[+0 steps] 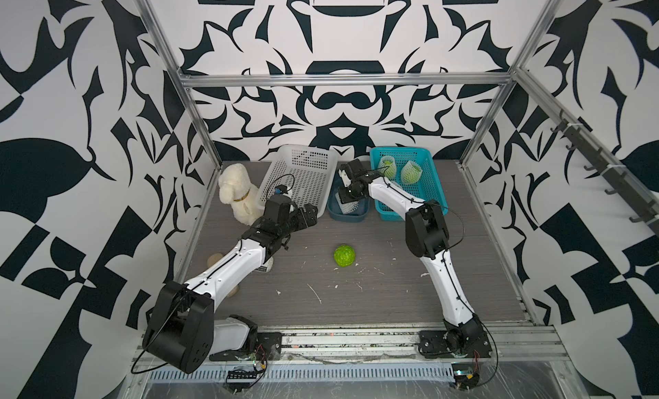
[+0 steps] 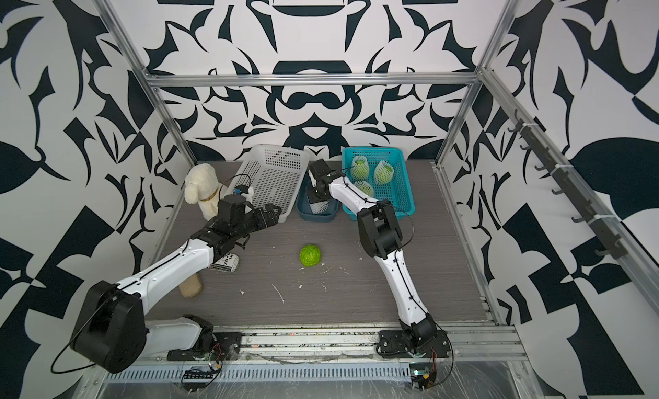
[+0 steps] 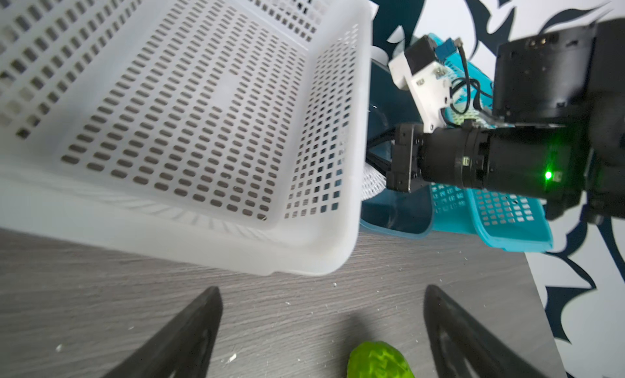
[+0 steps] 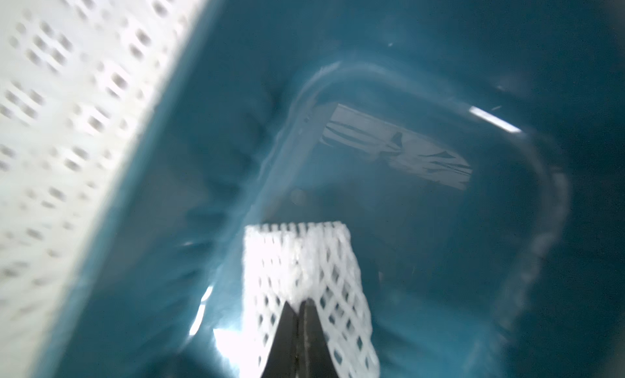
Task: Sleeve custard apples in foam nets
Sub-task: Pick up the foam net from the storage box.
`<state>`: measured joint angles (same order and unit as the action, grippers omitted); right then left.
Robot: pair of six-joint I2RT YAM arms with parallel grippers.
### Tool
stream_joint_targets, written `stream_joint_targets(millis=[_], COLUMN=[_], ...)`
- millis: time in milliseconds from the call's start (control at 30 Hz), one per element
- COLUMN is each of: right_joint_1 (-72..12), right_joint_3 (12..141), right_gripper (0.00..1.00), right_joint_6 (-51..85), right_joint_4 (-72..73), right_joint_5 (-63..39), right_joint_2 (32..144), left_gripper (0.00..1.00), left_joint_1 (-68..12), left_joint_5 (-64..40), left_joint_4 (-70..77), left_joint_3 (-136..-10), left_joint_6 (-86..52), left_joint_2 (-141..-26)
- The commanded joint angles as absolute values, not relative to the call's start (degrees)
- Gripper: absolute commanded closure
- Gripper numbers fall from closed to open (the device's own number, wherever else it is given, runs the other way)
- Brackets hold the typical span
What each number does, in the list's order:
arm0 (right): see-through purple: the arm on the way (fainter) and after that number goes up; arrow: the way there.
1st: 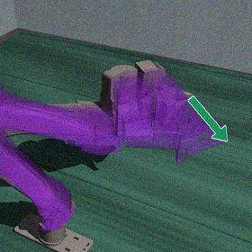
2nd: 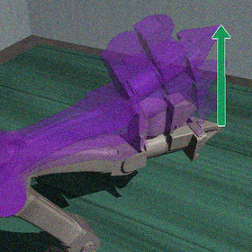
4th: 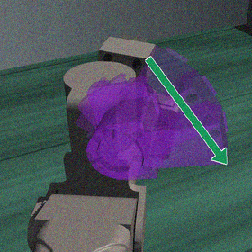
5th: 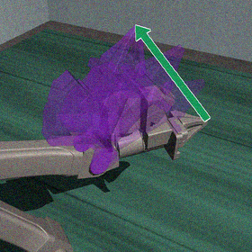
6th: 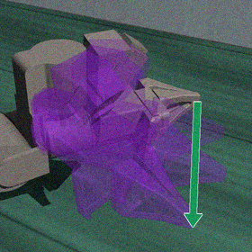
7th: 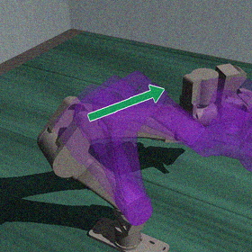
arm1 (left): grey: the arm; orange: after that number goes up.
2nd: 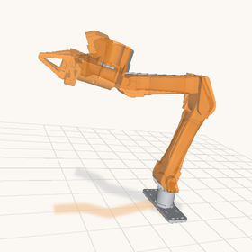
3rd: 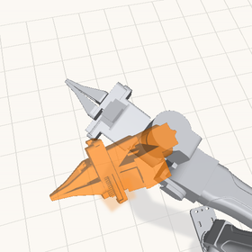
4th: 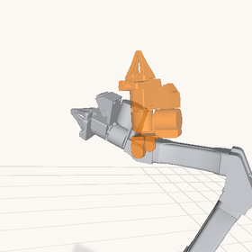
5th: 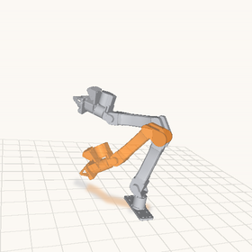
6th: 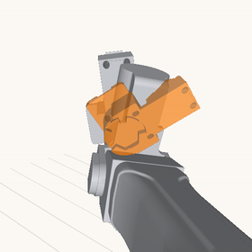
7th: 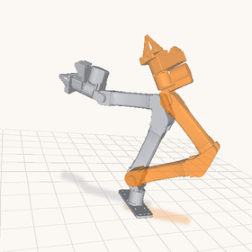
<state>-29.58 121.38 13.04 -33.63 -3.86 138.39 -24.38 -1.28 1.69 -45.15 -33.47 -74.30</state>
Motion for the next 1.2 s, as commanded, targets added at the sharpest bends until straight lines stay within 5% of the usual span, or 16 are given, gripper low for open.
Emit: stream_joint_targets(millis=[0, 567, 833, 1167], right_joint_1=[-29.10, -28.34, -28.27, -28.27], right_joint_3=[119.44, 94.73, 80.67, 78.36], right_gripper=[1.00, 1.00, 1.00, 1.00], right_joint_6=[17.24, 33.26, 39.43, 41.07], right_joint_4=[-31.96, -24.26, -16.77, -14.81], right_joint_5=[-4.12, -12.26, -14.75, -17.28], right_joint_2=[128.36, 103.70, 95.46, 94.09], left_gripper=[0.10, 0.13, 0.14, 0.18], left_joint_1=[-24.42, -41.65, -42.54, -42.80], left_joint_5=[-5.15, 5.84, 3.08, -0.38], left_joint_4=[2.34, 1.29, 3.22, 3.43], left_joint_3=[-44.67, -53.91, -56.99, -58.61], left_joint_6=[-27.73, -4.83, -4.99, -5.44], left_joint_2=[-73.48, -81.96, -86.62, -89.89])
